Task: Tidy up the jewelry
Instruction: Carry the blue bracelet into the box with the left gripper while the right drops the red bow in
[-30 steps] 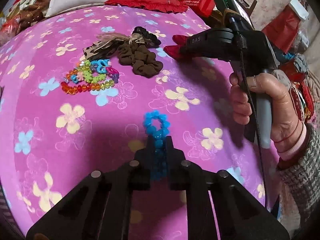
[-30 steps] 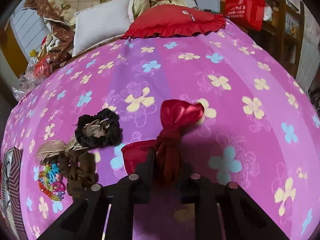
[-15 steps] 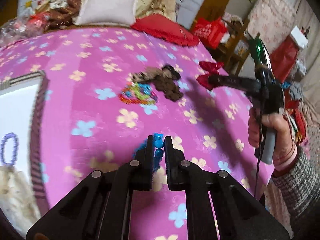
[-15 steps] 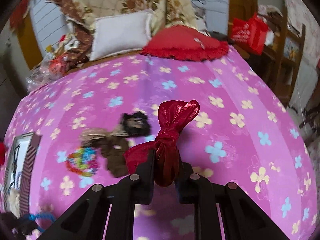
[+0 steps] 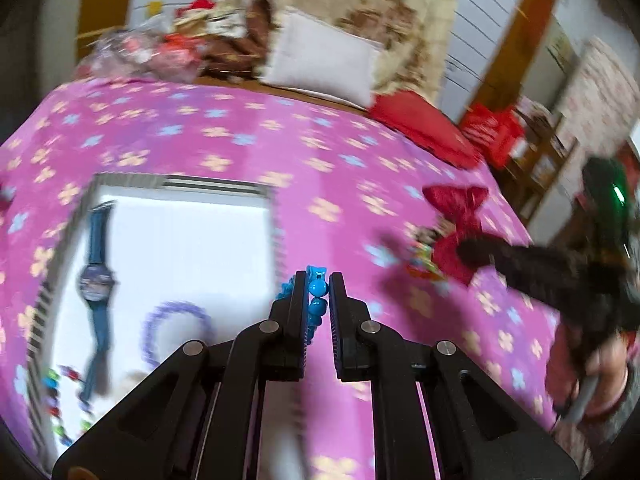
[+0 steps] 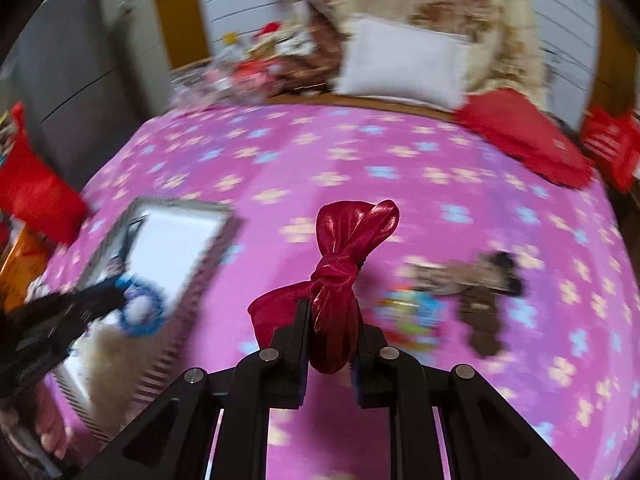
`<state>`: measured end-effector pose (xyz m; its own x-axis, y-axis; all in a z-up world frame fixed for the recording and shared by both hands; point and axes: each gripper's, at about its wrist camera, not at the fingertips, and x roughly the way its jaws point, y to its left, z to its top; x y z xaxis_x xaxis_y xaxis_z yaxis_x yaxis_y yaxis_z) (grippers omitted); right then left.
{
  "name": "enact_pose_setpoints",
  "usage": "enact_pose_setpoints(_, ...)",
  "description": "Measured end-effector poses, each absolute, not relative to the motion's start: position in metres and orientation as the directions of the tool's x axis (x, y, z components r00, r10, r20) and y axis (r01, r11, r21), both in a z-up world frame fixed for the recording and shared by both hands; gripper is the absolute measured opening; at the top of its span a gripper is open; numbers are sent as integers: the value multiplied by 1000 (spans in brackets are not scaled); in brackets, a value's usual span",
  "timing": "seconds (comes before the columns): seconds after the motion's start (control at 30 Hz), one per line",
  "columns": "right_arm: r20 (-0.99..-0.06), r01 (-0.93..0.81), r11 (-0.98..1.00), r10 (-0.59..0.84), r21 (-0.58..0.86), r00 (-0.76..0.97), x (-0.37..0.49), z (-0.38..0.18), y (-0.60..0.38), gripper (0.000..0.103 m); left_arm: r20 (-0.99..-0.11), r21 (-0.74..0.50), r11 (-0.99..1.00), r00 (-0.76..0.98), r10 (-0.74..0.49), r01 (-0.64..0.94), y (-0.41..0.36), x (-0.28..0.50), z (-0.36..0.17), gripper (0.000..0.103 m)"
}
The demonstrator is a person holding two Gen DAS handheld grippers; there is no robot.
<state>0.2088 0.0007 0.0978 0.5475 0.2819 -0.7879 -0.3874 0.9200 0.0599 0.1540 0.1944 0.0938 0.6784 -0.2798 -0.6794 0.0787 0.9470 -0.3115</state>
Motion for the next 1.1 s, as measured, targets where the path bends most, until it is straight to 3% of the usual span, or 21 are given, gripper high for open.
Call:
enact_pose_setpoints(0.33,-829,-542,839,334,44,449,222,70,142,15,-688,-409,899,700,-192,-155,311,191,65,8)
enact_pose_setpoints(0.7,-884,-537,841,295,61,363,247,23,193,15,-711,-477,849,667,-222,-226,340,196,46,9)
enact_pose_setpoints(0.73,-885,-542,838,301,67,355,248,23,195,17,-705,-492,841,670,-232,-226,343,195,47,10)
enact_pose_setpoints(0.8,-883,-546,837,290,47,369,248,25,197,29,-690,-516,827,681,-245,-225,347,192,51,24)
enact_pose_setpoints(0.87,-868,-547,837,280,12,410,245,32,197,54,-665,-541,812,703,-253,-219,349,187,57,43)
enact_pose_setpoints(1.1,-835,-491,871,258,-17,485,236,58,162,57,-679,-471,856,706,-200,-211,333,179,69,45)
